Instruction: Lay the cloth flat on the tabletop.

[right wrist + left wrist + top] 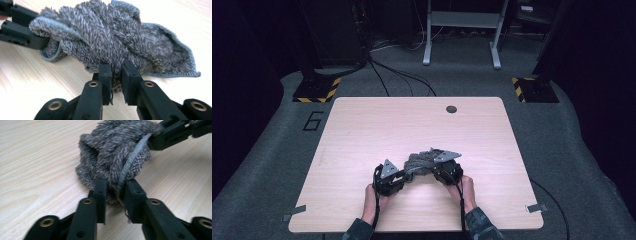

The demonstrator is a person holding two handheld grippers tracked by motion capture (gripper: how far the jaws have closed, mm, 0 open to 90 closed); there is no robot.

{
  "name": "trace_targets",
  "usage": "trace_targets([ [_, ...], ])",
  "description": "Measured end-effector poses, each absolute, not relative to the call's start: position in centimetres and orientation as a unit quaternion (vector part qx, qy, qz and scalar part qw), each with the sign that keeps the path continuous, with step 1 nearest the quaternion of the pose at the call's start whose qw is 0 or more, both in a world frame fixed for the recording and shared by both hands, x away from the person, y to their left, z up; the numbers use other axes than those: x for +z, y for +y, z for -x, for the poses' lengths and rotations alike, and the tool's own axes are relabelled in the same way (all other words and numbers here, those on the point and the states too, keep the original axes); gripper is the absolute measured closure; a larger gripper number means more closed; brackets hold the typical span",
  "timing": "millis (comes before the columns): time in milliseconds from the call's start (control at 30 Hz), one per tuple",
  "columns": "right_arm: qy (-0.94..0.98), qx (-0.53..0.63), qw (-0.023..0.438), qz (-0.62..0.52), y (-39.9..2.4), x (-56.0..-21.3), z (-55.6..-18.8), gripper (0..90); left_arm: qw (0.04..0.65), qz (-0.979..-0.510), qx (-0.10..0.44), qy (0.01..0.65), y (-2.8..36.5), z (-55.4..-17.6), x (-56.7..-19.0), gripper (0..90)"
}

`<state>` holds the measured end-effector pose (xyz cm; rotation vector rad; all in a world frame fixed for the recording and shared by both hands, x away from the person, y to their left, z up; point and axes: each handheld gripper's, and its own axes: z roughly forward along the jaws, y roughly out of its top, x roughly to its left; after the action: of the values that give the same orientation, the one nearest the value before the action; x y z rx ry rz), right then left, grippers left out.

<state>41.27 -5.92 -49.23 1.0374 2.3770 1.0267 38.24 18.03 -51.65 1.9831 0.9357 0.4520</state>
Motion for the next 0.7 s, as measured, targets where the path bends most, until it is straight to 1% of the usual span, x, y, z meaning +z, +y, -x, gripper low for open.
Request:
trace_targets([
  [100, 0.836, 0.368, 0.185, -0.362, -6.5, -48.8, -41.2, 80.2, 0.436, -0.797, 0.192, 0.372, 18.2, -38.3, -51.5, 80.8],
  [167, 0.836, 0.37, 0.187, -0.359, -6.7, -48.5, -41.1, 80.2, 0.435, -0.799, 0.192, 0.369, 18.3, -38.2, -51.3, 82.5],
  [200, 0.833, 0.376, 0.19, -0.36, -6.8, -48.2, -41.0, 80.2, 0.435, -0.798, 0.202, 0.365, 18.4, -38.2, -50.9, 83.2],
  [367, 0.831, 0.385, 0.192, -0.353, -6.7, -47.6, -40.6, 80.7, 0.436, -0.799, 0.213, 0.356, 18.8, -38.2, -50.2, 84.6],
  [400, 0.83, 0.382, 0.195, -0.356, -6.6, -47.5, -40.5, 81.3, 0.426, -0.804, 0.218, 0.353, 19.2, -38.1, -50.1, 84.7],
  [467, 0.833, 0.374, 0.201, -0.355, -6.7, -47.5, -40.5, 82.1, 0.426, -0.799, 0.22, 0.363, 19.6, -38.2, -50.4, 84.8],
  [533, 0.834, 0.369, 0.195, -0.36, -7.0, -47.7, -40.6, 82.3, 0.429, -0.796, 0.211, 0.371, 20.4, -38.3, -50.4, 85.0],
  [700, 0.835, 0.37, 0.189, -0.36, -7.3, -47.9, -40.5, 82.5, 0.428, -0.796, 0.212, 0.372, 21.2, -38.0, -50.4, 84.9],
])
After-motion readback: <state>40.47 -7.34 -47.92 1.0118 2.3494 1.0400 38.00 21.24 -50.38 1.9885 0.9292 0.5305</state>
